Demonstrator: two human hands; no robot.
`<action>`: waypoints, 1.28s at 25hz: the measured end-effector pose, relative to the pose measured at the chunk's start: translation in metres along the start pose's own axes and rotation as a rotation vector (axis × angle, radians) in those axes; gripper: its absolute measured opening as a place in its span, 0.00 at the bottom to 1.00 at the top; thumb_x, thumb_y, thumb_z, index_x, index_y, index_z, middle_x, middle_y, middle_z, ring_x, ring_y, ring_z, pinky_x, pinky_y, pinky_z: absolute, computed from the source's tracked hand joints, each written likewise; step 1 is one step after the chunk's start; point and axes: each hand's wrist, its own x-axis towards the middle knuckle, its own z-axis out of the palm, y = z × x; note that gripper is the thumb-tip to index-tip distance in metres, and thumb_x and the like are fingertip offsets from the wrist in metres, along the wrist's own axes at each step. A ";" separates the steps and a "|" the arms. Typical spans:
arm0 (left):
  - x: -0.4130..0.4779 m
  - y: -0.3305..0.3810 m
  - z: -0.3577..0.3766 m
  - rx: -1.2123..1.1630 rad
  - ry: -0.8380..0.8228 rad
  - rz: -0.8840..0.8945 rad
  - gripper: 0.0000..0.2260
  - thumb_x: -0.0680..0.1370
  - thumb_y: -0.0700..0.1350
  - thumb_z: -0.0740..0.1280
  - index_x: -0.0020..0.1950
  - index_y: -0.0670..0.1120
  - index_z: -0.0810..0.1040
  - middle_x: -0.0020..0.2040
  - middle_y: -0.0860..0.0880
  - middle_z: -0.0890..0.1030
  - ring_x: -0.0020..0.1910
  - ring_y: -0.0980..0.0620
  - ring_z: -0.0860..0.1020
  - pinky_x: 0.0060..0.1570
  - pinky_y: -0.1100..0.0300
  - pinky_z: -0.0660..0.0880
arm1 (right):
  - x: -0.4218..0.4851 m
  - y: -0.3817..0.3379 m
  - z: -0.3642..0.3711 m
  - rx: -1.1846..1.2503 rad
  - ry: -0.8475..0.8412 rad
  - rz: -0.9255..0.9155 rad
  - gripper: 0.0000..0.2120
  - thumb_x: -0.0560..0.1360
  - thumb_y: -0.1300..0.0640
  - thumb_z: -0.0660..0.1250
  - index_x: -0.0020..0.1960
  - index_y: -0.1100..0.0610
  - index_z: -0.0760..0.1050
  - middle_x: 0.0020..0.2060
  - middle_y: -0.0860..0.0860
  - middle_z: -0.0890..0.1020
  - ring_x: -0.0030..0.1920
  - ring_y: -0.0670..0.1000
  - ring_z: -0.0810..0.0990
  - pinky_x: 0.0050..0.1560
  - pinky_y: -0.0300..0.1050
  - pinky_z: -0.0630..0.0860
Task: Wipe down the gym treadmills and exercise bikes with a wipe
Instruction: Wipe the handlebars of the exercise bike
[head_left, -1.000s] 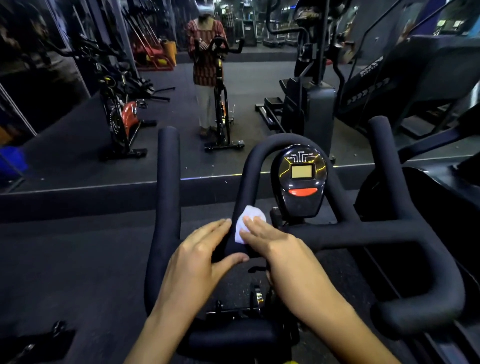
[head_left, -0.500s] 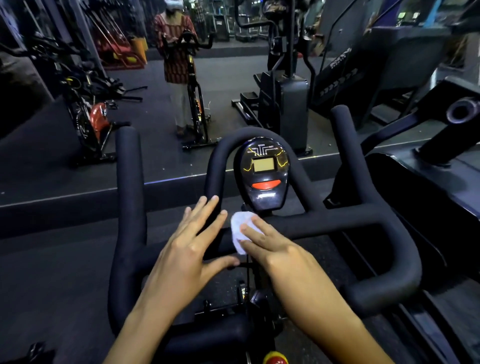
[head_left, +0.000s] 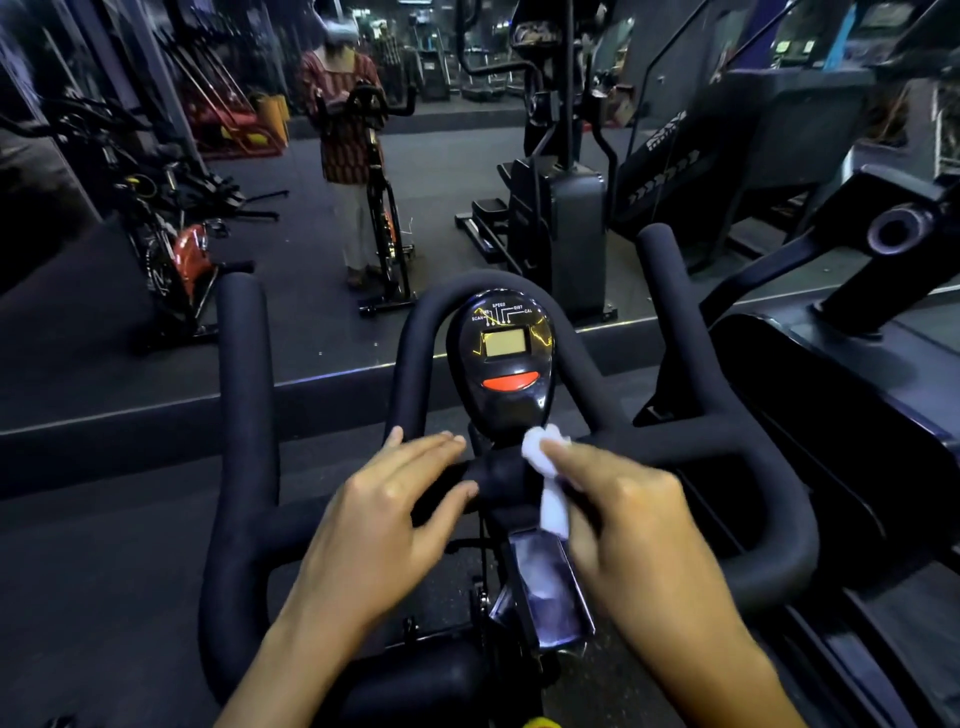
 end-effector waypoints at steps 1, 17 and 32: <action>0.008 0.003 -0.004 -0.002 0.063 0.001 0.18 0.75 0.50 0.65 0.57 0.39 0.81 0.55 0.45 0.82 0.54 0.54 0.79 0.65 0.58 0.69 | 0.008 -0.006 -0.005 0.028 0.157 -0.062 0.18 0.73 0.68 0.64 0.57 0.51 0.75 0.52 0.53 0.82 0.50 0.57 0.82 0.47 0.55 0.78; 0.050 -0.007 0.011 -0.012 -0.032 0.057 0.29 0.79 0.48 0.57 0.76 0.38 0.53 0.77 0.47 0.56 0.76 0.58 0.54 0.73 0.62 0.52 | 0.068 0.019 0.056 -0.192 0.262 -0.135 0.28 0.76 0.62 0.48 0.77 0.61 0.55 0.77 0.56 0.56 0.77 0.58 0.49 0.75 0.55 0.55; 0.037 -0.033 0.007 0.096 -0.059 -0.034 0.35 0.78 0.63 0.53 0.76 0.41 0.53 0.77 0.47 0.54 0.76 0.53 0.53 0.74 0.56 0.51 | 0.093 0.012 0.053 -0.301 0.194 -0.409 0.24 0.75 0.61 0.57 0.71 0.63 0.68 0.72 0.57 0.68 0.73 0.62 0.61 0.70 0.57 0.57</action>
